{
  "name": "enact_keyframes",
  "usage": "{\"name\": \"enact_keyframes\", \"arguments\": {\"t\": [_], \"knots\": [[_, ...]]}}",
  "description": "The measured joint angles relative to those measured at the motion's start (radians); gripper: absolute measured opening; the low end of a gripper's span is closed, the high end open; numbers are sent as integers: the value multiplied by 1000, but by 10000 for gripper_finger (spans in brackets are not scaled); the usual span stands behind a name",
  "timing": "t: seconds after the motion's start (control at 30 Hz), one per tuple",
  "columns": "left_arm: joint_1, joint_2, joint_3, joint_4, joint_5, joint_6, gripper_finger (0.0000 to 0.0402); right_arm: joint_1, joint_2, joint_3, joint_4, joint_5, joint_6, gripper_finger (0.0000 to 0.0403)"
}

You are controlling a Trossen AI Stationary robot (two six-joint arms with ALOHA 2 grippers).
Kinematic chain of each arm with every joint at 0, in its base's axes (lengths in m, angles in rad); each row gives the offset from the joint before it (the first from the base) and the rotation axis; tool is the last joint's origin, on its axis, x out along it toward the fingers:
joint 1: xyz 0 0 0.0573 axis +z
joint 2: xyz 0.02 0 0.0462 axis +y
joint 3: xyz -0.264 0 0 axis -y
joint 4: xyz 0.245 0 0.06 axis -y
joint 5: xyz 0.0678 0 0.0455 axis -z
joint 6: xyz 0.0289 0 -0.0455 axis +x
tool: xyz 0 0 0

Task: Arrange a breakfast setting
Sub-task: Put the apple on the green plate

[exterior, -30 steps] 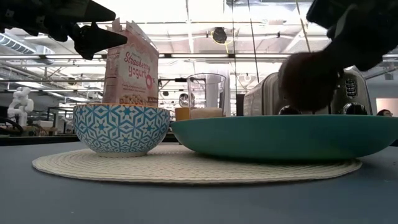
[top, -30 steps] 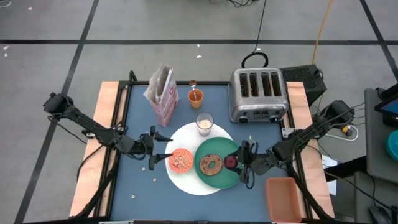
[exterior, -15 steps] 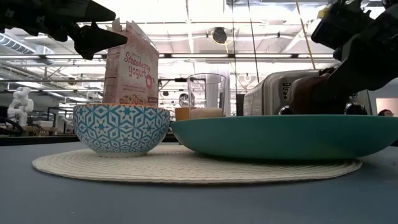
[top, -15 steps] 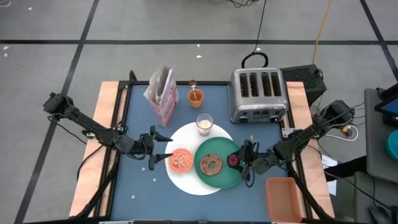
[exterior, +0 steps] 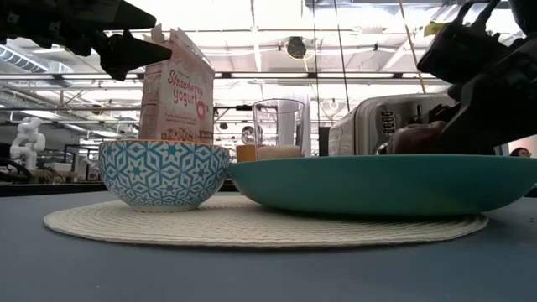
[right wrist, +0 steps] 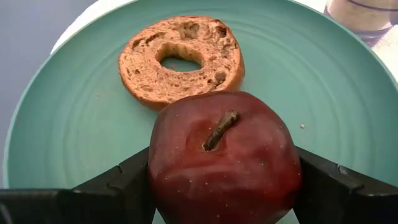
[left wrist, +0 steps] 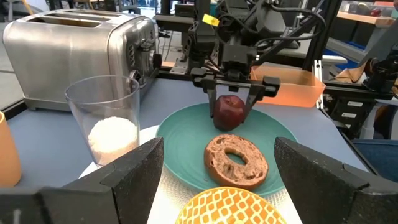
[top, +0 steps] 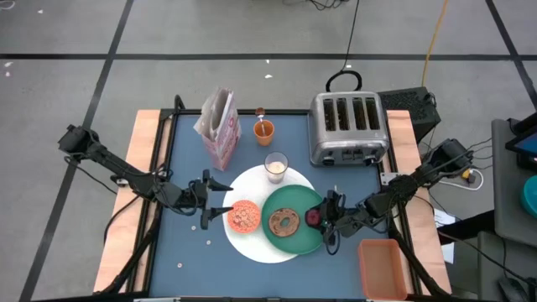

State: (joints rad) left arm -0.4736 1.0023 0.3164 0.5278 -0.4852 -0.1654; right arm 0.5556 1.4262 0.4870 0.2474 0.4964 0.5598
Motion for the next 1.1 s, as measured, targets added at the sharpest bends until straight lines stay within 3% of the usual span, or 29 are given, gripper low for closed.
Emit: {"name": "enact_keyframes", "arguments": {"t": [0.43, 0.8, 1.1], "knots": [[0, 0, 0, 0, 0, 0, 308, 0, 6, 0, 28, -4, -7, 283], [0, 0, 0, 0, 0, 0, 308, 0, 6, 0, 28, -4, -17, 351], [0, 0, 0, 0, 0, 0, 308, 0, 6, 0, 33, -4, -23, 357]]}}
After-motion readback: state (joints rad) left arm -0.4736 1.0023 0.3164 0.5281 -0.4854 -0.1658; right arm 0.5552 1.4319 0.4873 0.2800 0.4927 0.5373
